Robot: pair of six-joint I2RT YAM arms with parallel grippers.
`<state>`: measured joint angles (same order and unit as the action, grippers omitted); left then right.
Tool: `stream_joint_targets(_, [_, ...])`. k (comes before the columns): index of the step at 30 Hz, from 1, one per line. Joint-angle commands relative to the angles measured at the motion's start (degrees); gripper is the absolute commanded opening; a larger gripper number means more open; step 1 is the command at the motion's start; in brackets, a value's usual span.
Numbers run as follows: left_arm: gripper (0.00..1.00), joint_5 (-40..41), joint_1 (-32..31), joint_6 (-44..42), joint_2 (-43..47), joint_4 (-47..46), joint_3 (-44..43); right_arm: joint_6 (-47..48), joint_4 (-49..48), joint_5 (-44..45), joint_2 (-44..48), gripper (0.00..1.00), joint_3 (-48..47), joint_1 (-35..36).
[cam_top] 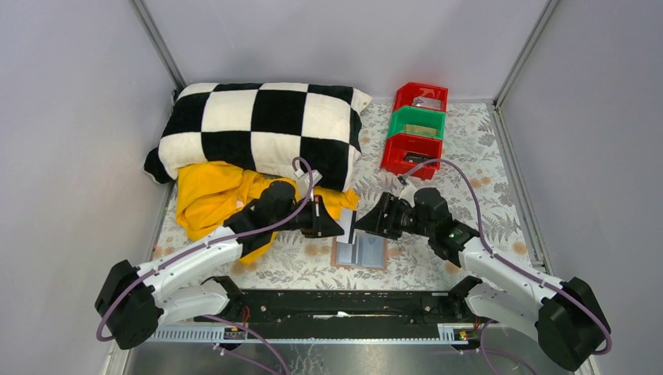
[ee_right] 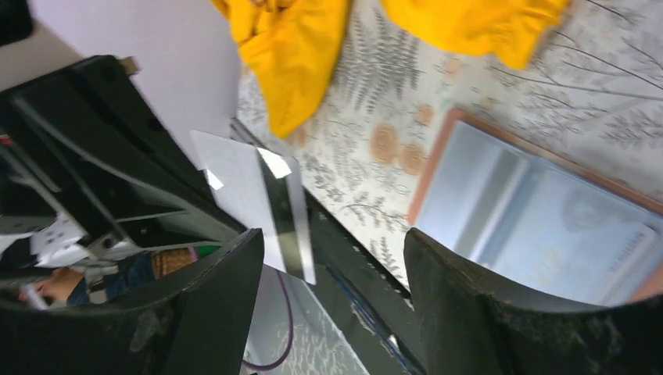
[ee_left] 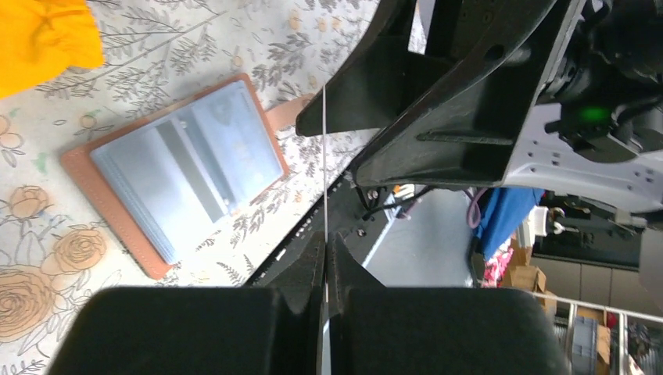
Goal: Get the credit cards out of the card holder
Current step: Remove the credit card from the card holder.
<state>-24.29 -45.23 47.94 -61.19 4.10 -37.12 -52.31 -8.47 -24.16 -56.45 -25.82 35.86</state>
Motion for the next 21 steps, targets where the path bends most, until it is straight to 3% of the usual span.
stream_joint_targets(1, [0.0, -6.9, 0.6, -0.7, 1.8, -2.4, -2.3, -2.7, -8.6, -6.6, 1.9, 0.73, -3.1, -0.6])
stream_joint_targets(6, [0.0, -7.9, 0.7, 0.4, 2.5, -3.9, -2.0, -5.3, -15.1, -10.1, 2.0, 0.68, -2.7, -0.6])
stream_joint_targets(14, [0.0, -8.0, 1.3, 1.5, 2.9, -6.5, -1.5, -7.1, -18.5, -12.3, 1.9, 0.46, 0.0, -0.5])
stream_joint_targets(16, [0.0, -7.9, 1.4, 1.5, 2.9, -6.7, -1.6, -7.2, -19.1, -12.7, 2.2, 0.46, 0.7, -0.6])
stream_joint_targets(21, [0.0, -7.4, 1.6, 2.0, 3.3, -7.7, -1.5, -6.8, -19.6, -15.3, 1.9, 0.54, 1.4, -0.6])
